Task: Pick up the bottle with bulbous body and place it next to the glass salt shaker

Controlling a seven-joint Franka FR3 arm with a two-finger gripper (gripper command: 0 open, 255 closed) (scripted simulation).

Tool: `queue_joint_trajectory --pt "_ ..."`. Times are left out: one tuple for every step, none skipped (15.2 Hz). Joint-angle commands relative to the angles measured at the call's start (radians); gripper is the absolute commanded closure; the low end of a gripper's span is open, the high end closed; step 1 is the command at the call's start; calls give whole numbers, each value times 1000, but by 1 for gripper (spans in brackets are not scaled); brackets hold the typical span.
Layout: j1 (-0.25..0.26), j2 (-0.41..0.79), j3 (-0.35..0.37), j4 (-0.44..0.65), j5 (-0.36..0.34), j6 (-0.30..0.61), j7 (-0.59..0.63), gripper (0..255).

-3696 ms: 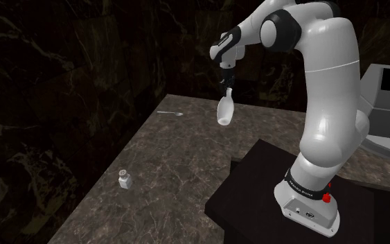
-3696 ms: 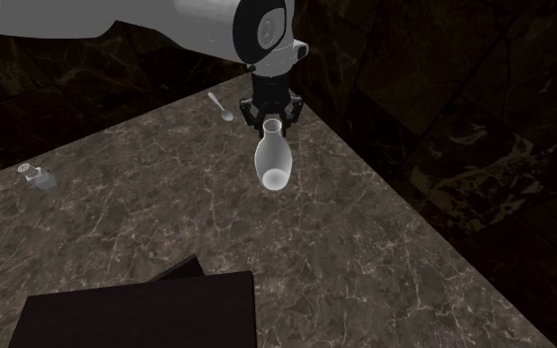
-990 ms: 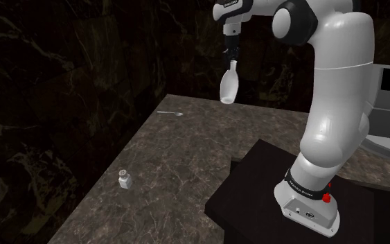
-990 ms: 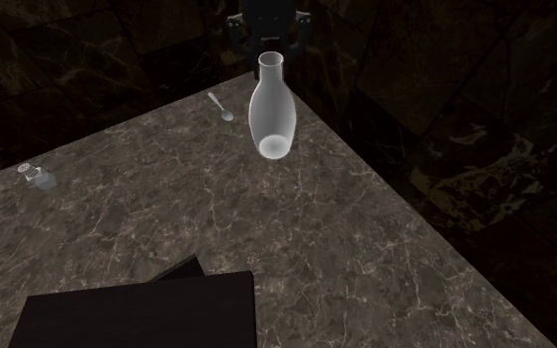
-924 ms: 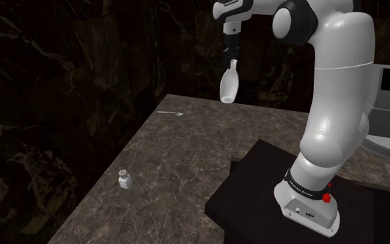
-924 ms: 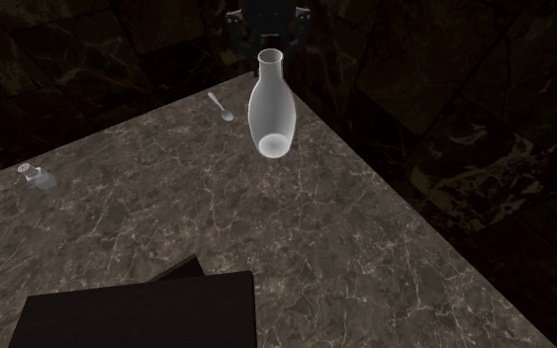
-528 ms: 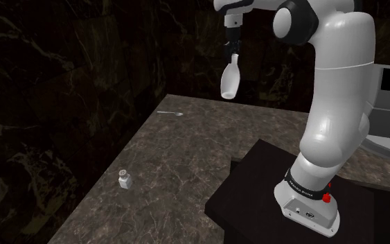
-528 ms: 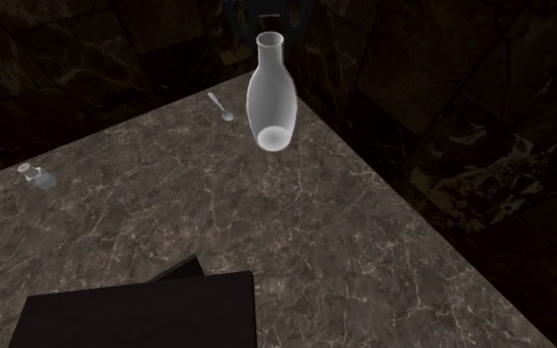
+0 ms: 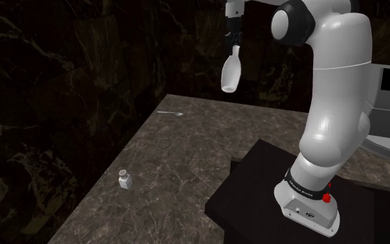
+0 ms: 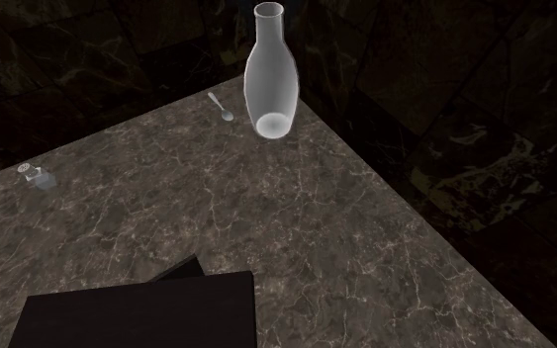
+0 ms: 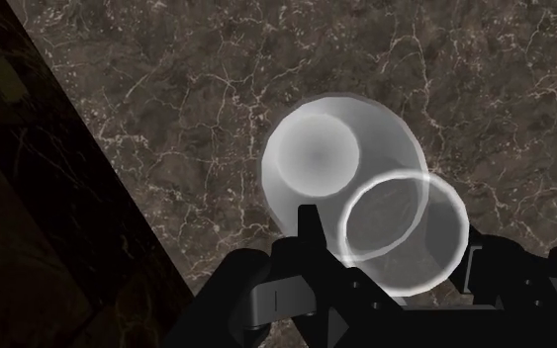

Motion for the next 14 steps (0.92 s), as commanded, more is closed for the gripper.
queue_joint_trajectory --pt "-7 14 0 47 5 -34 -3 255" --pt "-10 20 0 70 7 -50 -4 255" --pt "-14 26 0 93 9 -68 -6 255" --pt "-18 33 0 118 12 -85 -7 255" --pt "-22 41 -1 144 14 -104 -8 255" --pt "-26 50 0 171 17 -122 -10 255" --pt "-31 59 0 200 21 -142 -11 255" --pt "-37 69 0 230 24 -162 -12 255" --pt "-43 81 0 263 28 -183 -14 255" --pt "-50 94 1 298 33 -205 -15 255" --pt "-58 109 1 337 38 -229 -16 255" --pt "-68 126 2 380 44 -255 -18 255" --pt "-79 146 4 428 51 -283 -19 255" --pt "-84 156 5 451 54 -296 -19 255"
